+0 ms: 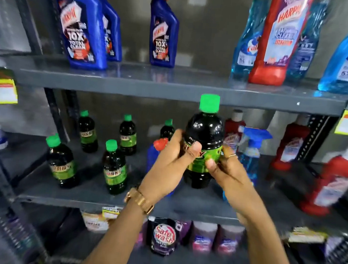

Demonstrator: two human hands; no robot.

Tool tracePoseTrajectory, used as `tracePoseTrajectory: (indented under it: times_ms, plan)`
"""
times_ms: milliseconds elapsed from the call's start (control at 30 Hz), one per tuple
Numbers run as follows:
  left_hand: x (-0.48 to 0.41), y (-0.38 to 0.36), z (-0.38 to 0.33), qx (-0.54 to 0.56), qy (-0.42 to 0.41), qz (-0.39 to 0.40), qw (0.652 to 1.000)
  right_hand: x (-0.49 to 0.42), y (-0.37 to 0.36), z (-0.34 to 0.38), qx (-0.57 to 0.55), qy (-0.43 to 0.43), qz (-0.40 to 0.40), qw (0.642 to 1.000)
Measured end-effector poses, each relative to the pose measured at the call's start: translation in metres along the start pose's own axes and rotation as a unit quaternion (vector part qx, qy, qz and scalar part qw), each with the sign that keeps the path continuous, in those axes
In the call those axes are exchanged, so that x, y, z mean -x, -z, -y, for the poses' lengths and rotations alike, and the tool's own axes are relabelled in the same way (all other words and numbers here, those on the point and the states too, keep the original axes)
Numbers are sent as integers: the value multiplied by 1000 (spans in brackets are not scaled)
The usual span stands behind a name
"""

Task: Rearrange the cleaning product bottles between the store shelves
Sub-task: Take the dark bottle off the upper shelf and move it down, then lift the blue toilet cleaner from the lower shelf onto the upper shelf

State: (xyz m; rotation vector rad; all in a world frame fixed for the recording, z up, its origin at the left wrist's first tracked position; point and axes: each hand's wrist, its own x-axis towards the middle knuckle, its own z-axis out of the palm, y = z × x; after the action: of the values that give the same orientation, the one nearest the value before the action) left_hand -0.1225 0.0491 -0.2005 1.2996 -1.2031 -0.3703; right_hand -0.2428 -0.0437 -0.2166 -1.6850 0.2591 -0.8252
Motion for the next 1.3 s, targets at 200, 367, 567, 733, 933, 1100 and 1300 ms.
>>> tracePoseTrajectory:
  times_ms: [200, 367, 567, 733, 933, 1100, 1300]
  plan:
    - [-13, -26, 81, -49, 102, -35, 993, -13, 5, -89, -28, -108, -46, 993]
    - [-8, -41, 131, -30, 158, -53, 986, -16, 6, -138, 2, -159, -72, 985]
    - [-8, -52, 164, -35, 185, -70, 980, -22, 13, -173, 44, -200, -85, 975]
    - [-7, -51, 166, -77, 180, -65, 978, -30, 16, -181, 62, -220, -64, 971]
    - [15, -36, 181, -151, 126, -39, 980, -14, -3, -191, 78, -216, -177, 957]
    - [43, -6, 189, -266, 7, -168, 949, 15, -53, -176, 66, -182, -326, 925]
    - [40, 25, 195, -293, 6, -309, 905, -12, -98, -186, 55, -210, -198, 956]
